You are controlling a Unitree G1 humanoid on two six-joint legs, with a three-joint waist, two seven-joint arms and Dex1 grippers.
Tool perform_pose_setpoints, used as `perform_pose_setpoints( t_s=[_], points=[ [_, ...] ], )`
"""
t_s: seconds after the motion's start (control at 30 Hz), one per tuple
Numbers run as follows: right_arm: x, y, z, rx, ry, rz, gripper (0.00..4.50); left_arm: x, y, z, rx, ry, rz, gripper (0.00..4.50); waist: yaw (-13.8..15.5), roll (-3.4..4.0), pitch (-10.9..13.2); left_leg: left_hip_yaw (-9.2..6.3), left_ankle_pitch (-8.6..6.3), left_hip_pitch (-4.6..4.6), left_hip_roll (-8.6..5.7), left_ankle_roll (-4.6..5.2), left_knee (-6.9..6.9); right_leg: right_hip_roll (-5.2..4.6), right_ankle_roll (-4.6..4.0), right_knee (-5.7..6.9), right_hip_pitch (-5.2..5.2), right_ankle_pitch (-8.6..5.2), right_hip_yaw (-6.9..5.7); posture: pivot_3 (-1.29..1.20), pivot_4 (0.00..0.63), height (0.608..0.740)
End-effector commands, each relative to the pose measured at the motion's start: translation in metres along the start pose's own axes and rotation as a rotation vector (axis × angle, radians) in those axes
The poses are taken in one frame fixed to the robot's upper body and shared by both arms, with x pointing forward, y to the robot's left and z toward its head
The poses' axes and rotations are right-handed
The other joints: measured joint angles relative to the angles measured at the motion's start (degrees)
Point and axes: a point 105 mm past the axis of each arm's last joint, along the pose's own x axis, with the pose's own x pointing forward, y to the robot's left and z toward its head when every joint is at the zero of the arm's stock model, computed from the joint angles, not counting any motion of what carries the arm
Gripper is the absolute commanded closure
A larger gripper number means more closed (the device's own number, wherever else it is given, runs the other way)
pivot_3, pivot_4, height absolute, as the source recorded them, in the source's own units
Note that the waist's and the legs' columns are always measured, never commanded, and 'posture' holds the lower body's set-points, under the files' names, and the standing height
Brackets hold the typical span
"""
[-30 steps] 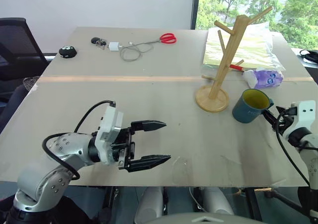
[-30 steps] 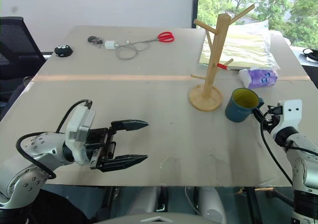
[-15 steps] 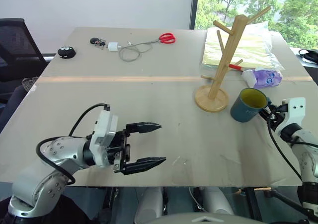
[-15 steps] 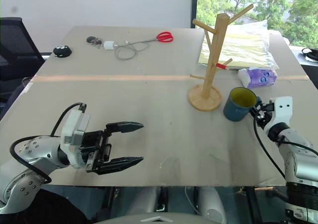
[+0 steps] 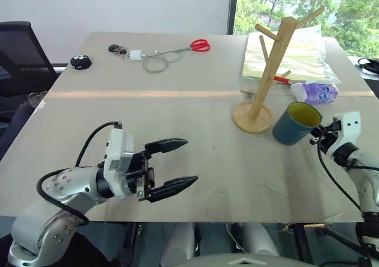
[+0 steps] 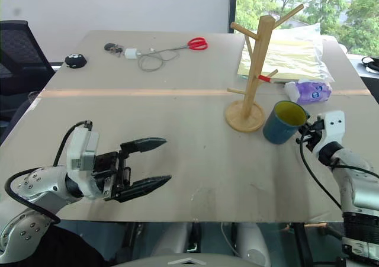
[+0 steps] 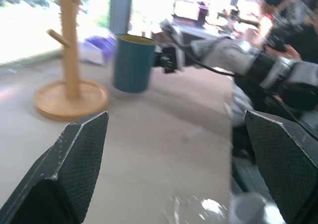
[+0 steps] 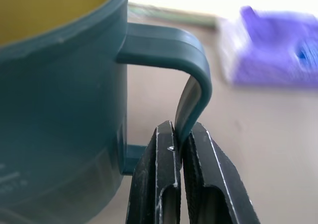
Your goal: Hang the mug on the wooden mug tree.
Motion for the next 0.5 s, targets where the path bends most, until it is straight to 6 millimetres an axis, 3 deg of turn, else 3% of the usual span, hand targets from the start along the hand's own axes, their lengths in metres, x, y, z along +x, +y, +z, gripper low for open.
perform_pose_setpoints(
  t_s=[0.03, 0.17, 0.5],
  points=[
    [-0.011, 0.015, 0.053, -0.075, -0.086, 0.119, 4.46, -0.007, 0.001, 0.011, 0.021, -0.024, -0.030, 0.00, 0.0, -0.01, 0.0, -0.03, 0.00, 0.00, 0.01, 0.00, 0.00, 0.01, 0.00, 0.00, 0.00, 0.00, -0.02, 0.00, 0.150, 0.740],
    [-0.013, 0.033, 0.082, -0.193, -0.025, 0.241, 4.46, -0.015, 0.002, 0.017, -0.022, -0.031, -0.063, 0.00, -0.1, -0.01, 0.0, -0.04, 0.00, 0.01, 0.04, 0.00, -0.01, 0.03, -0.01, 0.00, -0.01, -0.01, -0.05, 0.00, 0.150, 0.740],
    [0.002, 0.063, 0.115, -0.282, 0.016, 0.325, 4.46, -0.008, -0.001, 0.017, -0.041, -0.026, -0.038, 0.00, 0.1, -0.11, 0.1, -0.06, 0.00, -0.12, 0.03, 0.00, -0.01, -0.01, -0.02, -0.07, -0.07, -0.01, -0.05, 0.00, 0.150, 0.740]
  ],
)
